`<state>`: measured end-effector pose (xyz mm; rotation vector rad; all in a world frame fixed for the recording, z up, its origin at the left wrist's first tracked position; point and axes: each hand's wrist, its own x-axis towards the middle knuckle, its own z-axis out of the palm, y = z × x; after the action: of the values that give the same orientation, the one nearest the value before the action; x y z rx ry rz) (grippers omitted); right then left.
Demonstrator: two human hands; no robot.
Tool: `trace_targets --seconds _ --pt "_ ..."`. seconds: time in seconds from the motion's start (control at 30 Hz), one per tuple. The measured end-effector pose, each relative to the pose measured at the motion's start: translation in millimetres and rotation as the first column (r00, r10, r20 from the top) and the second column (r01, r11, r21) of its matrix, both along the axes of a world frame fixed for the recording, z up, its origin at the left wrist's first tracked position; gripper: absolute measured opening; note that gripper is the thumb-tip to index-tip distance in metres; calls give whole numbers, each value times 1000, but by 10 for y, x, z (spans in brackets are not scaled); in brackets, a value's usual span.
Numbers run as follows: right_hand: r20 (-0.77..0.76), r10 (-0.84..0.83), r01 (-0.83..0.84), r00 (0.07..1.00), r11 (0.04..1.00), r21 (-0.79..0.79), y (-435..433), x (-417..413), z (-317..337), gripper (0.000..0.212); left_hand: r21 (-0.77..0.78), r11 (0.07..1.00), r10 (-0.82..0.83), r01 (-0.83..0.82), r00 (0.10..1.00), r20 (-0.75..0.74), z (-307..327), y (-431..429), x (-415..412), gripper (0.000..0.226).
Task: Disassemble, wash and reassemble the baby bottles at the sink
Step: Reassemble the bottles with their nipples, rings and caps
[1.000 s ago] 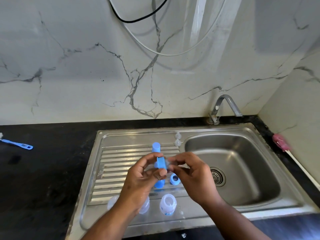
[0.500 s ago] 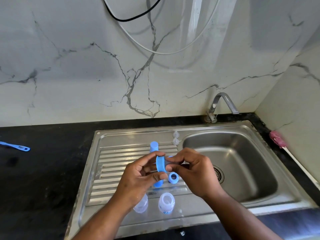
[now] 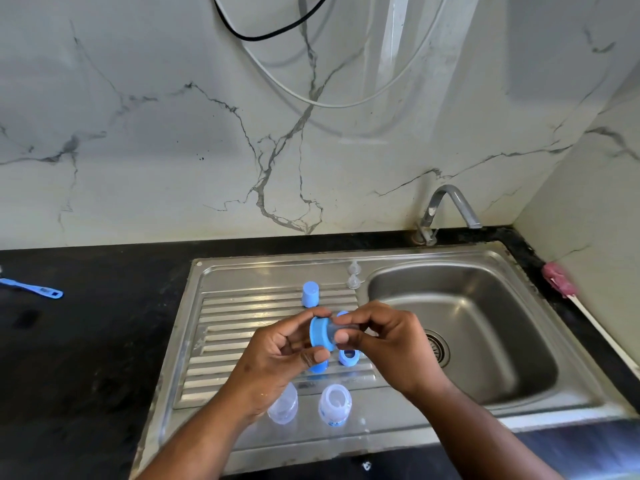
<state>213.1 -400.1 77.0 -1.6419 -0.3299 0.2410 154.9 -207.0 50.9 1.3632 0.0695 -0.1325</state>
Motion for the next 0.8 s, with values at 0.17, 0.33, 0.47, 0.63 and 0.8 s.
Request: trace_targets --seconds 0.17,0.33,0.47,0.63,0.8 --pt "-172 35 -11 985 990 138 -39 -12 -37 14 6 999 -39 39 999 11 9 -55 -4 46" --pt "-73 11 -12 997 1000 -20 -95 -26 -120 22 39 998 42 -43 999 25 -27 -165 31 51" --pt "-44 7 -11 999 995 -98 -184 -6 -164 25 71 996 57 -59 998 32 -78 -254 54 53" --pt "-50 -6 -3 999 987 -162 -314 7 -291 21 159 987 -7 8 1000 -6 -234 -316 61 53" --pt "-76 -59 41 995 974 -222 -448 3 -443 20 558 814 -142 161 987 -77 -601 -319 34 73"
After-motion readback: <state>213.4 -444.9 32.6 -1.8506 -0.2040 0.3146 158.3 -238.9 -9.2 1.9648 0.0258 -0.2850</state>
